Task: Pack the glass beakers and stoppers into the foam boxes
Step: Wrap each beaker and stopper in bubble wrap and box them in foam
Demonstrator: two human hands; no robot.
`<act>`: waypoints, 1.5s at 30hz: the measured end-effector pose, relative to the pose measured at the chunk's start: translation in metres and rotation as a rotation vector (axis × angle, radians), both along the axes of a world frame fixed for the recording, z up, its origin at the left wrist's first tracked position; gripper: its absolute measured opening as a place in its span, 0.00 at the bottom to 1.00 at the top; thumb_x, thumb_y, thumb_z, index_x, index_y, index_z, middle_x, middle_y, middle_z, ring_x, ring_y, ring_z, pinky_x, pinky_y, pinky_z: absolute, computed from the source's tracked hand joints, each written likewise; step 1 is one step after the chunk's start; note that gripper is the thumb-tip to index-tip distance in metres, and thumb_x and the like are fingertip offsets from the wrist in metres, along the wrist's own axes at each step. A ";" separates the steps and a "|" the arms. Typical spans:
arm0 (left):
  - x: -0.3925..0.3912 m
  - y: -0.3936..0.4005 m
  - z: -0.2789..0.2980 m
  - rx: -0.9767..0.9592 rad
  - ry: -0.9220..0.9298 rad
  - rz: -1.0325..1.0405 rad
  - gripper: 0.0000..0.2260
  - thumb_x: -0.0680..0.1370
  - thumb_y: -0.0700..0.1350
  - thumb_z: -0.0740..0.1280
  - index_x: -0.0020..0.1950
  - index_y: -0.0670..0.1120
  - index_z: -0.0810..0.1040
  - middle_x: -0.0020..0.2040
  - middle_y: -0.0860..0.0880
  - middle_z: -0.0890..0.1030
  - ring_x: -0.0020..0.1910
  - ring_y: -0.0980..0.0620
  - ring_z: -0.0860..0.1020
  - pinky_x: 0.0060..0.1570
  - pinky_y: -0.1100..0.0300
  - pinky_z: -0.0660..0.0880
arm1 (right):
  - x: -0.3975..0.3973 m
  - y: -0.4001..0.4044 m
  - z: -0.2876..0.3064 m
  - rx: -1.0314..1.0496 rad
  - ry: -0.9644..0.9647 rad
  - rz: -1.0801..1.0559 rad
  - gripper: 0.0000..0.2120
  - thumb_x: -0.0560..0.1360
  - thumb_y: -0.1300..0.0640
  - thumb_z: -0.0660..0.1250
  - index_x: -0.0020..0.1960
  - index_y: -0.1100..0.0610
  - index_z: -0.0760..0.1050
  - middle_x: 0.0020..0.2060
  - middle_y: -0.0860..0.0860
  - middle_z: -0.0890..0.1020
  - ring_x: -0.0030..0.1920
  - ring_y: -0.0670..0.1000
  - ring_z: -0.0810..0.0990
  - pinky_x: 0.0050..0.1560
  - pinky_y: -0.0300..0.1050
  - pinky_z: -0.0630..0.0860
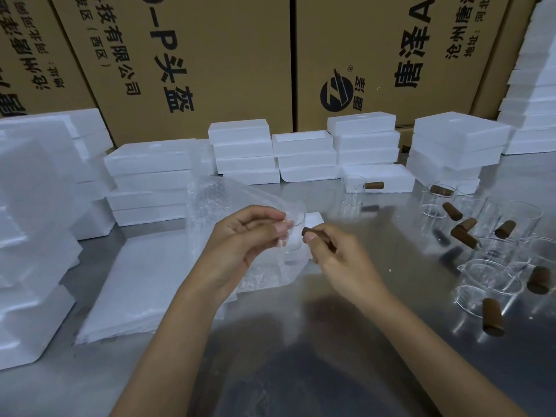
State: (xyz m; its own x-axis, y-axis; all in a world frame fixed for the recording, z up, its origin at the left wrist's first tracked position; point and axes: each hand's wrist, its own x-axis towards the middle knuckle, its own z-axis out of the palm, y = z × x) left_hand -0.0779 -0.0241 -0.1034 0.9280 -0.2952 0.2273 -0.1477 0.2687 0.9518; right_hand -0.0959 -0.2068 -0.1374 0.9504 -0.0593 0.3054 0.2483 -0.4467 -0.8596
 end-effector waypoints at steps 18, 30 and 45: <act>-0.003 -0.003 0.005 -0.063 -0.044 0.097 0.10 0.77 0.35 0.65 0.46 0.45 0.86 0.40 0.42 0.84 0.33 0.48 0.81 0.28 0.60 0.75 | 0.002 -0.010 0.008 0.471 0.259 0.118 0.13 0.81 0.54 0.58 0.51 0.58 0.80 0.46 0.54 0.87 0.49 0.54 0.81 0.47 0.48 0.69; 0.009 0.025 0.000 0.273 -0.027 0.344 0.28 0.69 0.69 0.71 0.66 0.62 0.75 0.59 0.66 0.80 0.56 0.65 0.79 0.54 0.65 0.73 | 0.003 -0.015 0.012 0.537 0.340 0.204 0.12 0.82 0.55 0.59 0.44 0.51 0.79 0.37 0.44 0.85 0.41 0.46 0.83 0.49 0.45 0.78; 0.000 -0.016 -0.015 0.076 0.181 -0.002 0.30 0.71 0.61 0.75 0.69 0.50 0.75 0.64 0.49 0.81 0.63 0.47 0.79 0.66 0.45 0.73 | -0.008 0.001 0.008 0.416 0.218 0.383 0.17 0.83 0.46 0.59 0.68 0.50 0.75 0.58 0.50 0.84 0.58 0.51 0.83 0.58 0.49 0.80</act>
